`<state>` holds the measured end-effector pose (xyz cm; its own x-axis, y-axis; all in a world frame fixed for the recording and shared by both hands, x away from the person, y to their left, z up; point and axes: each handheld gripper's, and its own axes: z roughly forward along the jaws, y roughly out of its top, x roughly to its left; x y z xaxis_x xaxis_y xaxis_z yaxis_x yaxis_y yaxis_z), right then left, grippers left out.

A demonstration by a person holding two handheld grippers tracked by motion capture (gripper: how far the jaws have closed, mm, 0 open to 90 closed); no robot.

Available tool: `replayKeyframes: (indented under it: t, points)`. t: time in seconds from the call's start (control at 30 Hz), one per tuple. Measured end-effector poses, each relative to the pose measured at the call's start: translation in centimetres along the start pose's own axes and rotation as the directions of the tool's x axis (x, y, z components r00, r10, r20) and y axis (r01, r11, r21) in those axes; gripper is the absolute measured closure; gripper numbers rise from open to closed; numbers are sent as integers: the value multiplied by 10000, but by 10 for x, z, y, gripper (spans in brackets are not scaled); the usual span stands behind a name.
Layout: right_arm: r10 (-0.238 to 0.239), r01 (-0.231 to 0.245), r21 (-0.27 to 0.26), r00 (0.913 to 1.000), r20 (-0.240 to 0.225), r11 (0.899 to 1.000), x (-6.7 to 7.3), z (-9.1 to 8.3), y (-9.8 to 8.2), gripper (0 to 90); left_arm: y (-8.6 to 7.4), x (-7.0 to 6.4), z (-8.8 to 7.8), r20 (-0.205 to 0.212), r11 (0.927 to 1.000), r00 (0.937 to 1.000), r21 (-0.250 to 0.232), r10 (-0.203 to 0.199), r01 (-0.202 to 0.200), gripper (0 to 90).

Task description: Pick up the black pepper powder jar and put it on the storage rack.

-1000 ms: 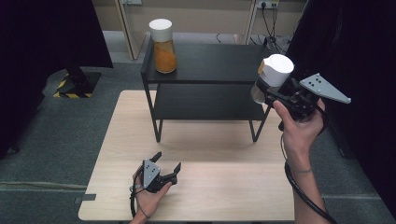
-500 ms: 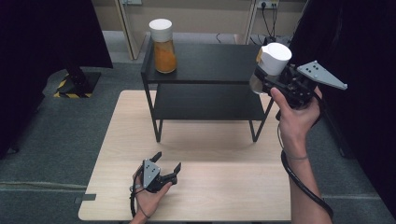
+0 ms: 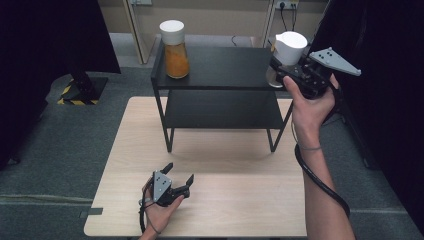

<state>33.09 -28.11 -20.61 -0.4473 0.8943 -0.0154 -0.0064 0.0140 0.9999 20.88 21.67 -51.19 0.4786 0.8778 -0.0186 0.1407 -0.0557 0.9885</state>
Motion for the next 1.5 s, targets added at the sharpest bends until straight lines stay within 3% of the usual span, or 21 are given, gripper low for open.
replayKeyframes:
  t: [0.3, 0.6, 0.93, 1.5]
  points:
    - [371, -375, 149, 9990, 269, 9992, -7, 22, 7, 309, 0, 0, 0, 14, 10000, 10000, 23, 9, -9, 131]
    - [284, -315, 509, 9978, 592, 9982, -11, 36, 11, 308, 0, 0, 0, 7, 10000, 10000, 10, -3, 3, 131]
    - [336, -383, 725, 9973, 647, 9966, -18, 42, 10, 308, 0, 0, 0, 15, 10000, 10000, 26, 33, -33, 131]
    - [199, -252, 853, 9979, 620, 9960, -15, 44, 10, 308, 1, -1, 0, 16, 10000, 10000, 30, 55, -55, 131]
